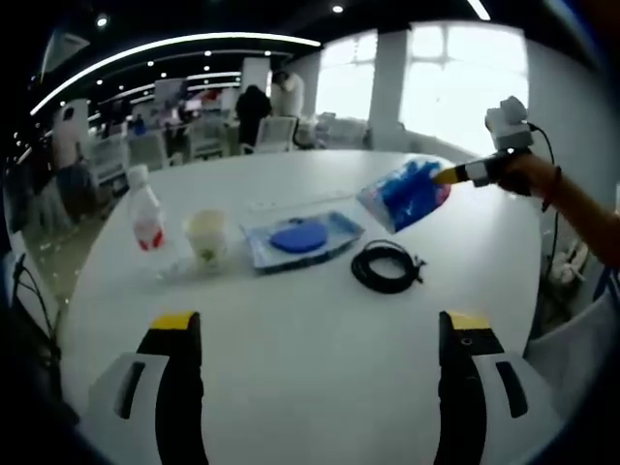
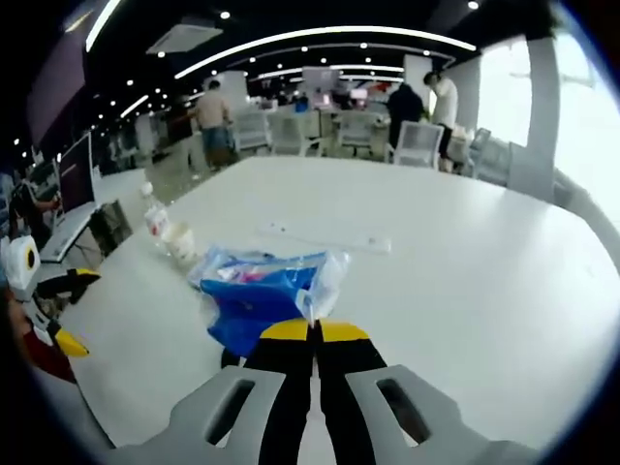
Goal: Arrange the tabletop items into an orderly group along one side of the table until the central work area is clear of visible clutter.
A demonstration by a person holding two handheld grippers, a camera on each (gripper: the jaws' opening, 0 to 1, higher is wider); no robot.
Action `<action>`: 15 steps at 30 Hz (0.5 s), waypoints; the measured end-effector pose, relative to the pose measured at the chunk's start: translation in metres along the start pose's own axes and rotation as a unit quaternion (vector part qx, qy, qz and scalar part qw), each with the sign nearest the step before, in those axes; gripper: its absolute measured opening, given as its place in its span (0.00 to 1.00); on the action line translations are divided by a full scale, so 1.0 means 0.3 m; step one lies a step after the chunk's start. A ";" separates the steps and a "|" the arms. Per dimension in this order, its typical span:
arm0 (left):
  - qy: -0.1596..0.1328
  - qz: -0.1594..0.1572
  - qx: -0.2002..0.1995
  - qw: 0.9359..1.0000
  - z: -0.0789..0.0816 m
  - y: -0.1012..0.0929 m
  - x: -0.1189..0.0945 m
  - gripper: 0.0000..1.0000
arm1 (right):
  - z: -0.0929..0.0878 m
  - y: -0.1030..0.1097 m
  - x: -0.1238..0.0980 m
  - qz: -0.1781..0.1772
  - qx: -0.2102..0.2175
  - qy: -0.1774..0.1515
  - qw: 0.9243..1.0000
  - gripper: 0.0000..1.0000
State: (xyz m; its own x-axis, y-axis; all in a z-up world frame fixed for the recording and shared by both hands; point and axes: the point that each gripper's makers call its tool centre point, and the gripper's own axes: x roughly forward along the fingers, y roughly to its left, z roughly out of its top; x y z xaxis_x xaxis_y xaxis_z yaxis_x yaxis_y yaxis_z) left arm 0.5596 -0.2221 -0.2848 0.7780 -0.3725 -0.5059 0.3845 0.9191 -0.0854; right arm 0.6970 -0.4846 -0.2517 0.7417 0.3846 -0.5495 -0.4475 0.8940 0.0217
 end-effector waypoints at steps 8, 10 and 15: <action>0.011 -0.006 0.004 1.000 -0.021 -0.007 0.004 0.99 | -0.007 -0.077 0.070 0.002 0.006 0.000 1.000 0.01; 0.014 -0.006 0.006 1.000 -0.029 -0.006 0.006 0.99 | -0.012 -0.097 0.088 0.002 0.008 0.000 1.000 0.01; 0.023 -0.005 0.008 1.000 -0.048 0.001 0.010 0.99 | -0.028 -0.141 0.130 0.000 -0.011 0.003 1.000 0.01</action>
State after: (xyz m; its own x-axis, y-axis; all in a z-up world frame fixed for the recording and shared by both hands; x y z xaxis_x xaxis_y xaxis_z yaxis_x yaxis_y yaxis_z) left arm 0.5547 -0.2212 -0.2987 0.7505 -0.3745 -0.5445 0.3997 0.9134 -0.0772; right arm 0.7407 -0.5094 -0.2810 0.7393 0.3831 -0.5538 -0.4581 0.8889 0.0033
